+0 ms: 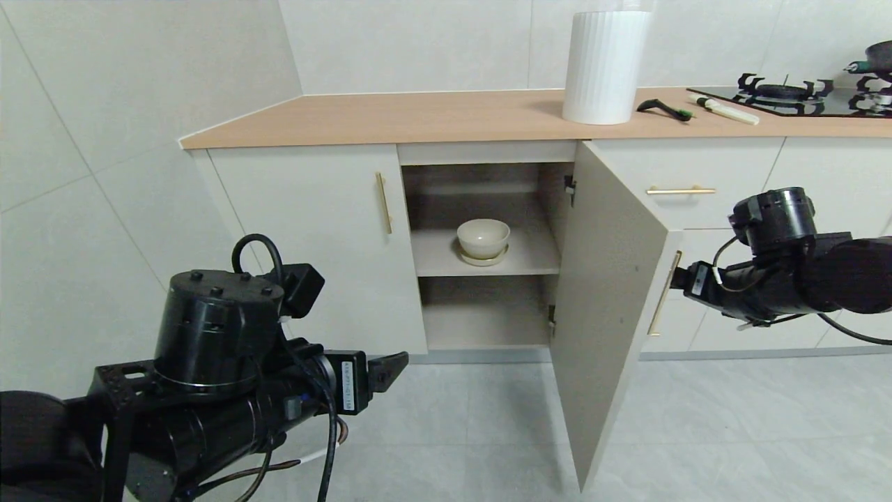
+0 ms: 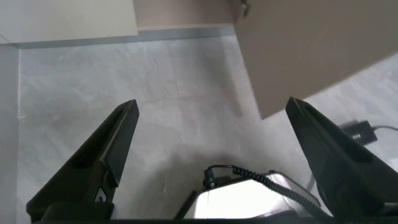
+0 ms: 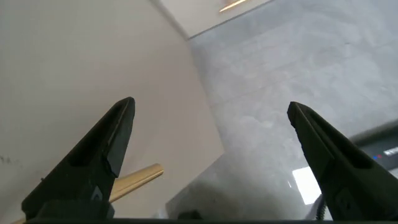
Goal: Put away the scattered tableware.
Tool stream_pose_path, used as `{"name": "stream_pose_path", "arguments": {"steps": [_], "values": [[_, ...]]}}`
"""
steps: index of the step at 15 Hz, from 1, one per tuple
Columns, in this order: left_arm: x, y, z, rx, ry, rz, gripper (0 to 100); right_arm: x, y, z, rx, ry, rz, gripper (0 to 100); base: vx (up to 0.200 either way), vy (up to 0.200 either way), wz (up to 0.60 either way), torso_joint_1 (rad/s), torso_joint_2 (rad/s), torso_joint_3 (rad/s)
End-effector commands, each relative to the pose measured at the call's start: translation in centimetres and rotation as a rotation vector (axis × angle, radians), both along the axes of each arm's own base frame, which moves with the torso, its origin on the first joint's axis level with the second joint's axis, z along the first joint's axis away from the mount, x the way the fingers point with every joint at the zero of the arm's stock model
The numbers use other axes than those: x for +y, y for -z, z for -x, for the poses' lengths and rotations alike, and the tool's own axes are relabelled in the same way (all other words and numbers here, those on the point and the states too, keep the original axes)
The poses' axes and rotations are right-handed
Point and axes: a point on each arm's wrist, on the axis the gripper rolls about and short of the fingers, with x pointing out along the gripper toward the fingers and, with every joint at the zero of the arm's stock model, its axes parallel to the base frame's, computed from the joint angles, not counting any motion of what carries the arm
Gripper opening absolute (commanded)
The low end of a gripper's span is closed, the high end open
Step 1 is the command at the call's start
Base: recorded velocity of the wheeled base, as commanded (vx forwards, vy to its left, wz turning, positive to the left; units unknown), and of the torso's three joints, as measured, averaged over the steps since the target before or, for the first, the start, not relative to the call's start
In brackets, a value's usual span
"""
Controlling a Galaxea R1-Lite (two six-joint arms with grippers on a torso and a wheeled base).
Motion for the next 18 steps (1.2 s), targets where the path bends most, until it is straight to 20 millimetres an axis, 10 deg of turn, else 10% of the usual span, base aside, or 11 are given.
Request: {"name": "stream_pose_path", "arguments": {"steps": [1,10,18], "values": [[0.1,-0.1,0.1,-0.002,-0.001,0.001,100,4.2,0.5,0.0,0.006,-0.116,0.003,100,0.000,0.000,0.00,0.000,0.00,0.000],[0.0,-0.6,-0.2,-0.051,-0.005,0.037,100,13.6,1.2,-4.2,-0.030,-0.314,-0.007,100,0.000,0.000,0.00,0.000,0.00,0.000],[0.5,-0.2,-0.3,-0.050,-0.029,-0.004,100,14.7,2.6,-5.1,-0.018,-0.328,-0.005,100,0.000,0.000,0.00,0.000,0.00,0.000]]}}
